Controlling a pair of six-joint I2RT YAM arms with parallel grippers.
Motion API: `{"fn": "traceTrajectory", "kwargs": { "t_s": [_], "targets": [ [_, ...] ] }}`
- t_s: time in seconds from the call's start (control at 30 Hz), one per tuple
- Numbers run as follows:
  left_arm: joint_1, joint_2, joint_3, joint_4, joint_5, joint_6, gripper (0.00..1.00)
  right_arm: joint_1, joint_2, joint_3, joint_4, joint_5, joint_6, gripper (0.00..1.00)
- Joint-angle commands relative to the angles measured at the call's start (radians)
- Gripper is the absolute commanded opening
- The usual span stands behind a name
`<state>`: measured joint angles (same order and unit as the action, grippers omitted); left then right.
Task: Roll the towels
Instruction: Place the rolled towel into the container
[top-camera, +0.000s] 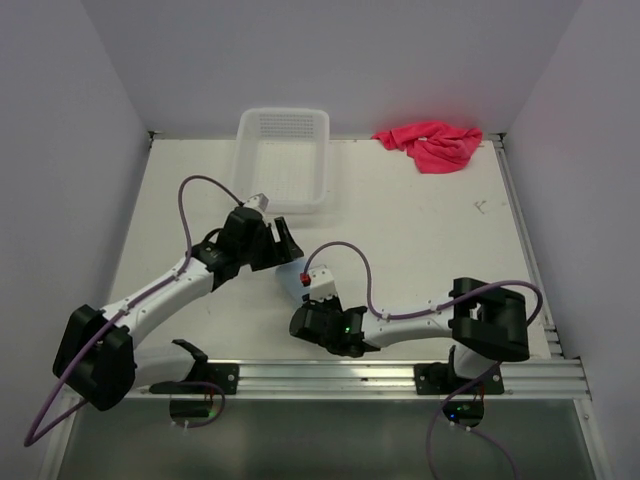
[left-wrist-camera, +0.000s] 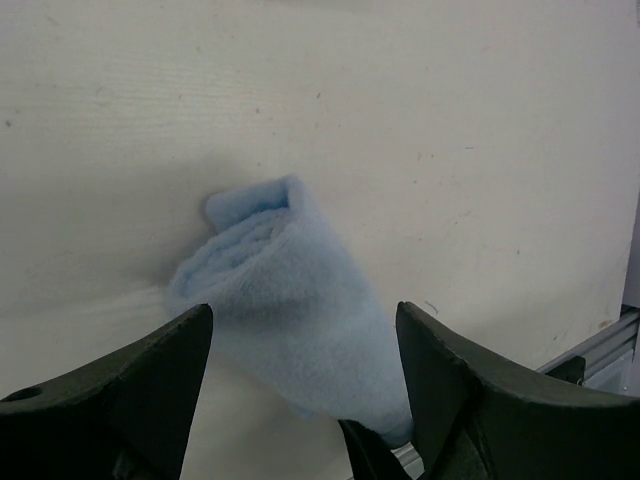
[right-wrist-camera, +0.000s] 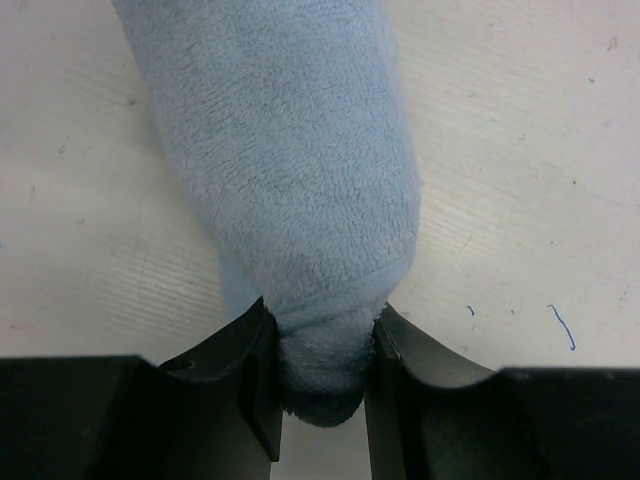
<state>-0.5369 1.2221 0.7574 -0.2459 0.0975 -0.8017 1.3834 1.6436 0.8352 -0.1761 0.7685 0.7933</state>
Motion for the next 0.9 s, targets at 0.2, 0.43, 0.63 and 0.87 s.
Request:
{"fn": "traceTrajectory", "kwargs": {
  "t_s": [0.2, 0.43, 0.63, 0.87],
  "targets": [
    [0.006, -0.107, -0.110, -0.096, 0.039, -0.132, 0.98, 0.029, 0.110, 0.142, -0.103, 0.196, 0.072, 0.18],
    [0.005, -0.093, -0.107, -0.072, 0.022, -0.200, 1.00, 0.065, 0.200, 0.242, -0.146, 0.236, 0.072, 0.18],
    [-0.011, -0.041, -0.105, -0.047, 0.021, -0.217, 1.00, 0.083, 0.252, 0.311, -0.187, 0.278, 0.076, 0.17],
    [-0.051, 0.020, -0.109, -0.082, 0.013, -0.202, 1.00, 0.104, 0.300, 0.366, -0.207, 0.328, 0.073, 0.17]
  ]
}}
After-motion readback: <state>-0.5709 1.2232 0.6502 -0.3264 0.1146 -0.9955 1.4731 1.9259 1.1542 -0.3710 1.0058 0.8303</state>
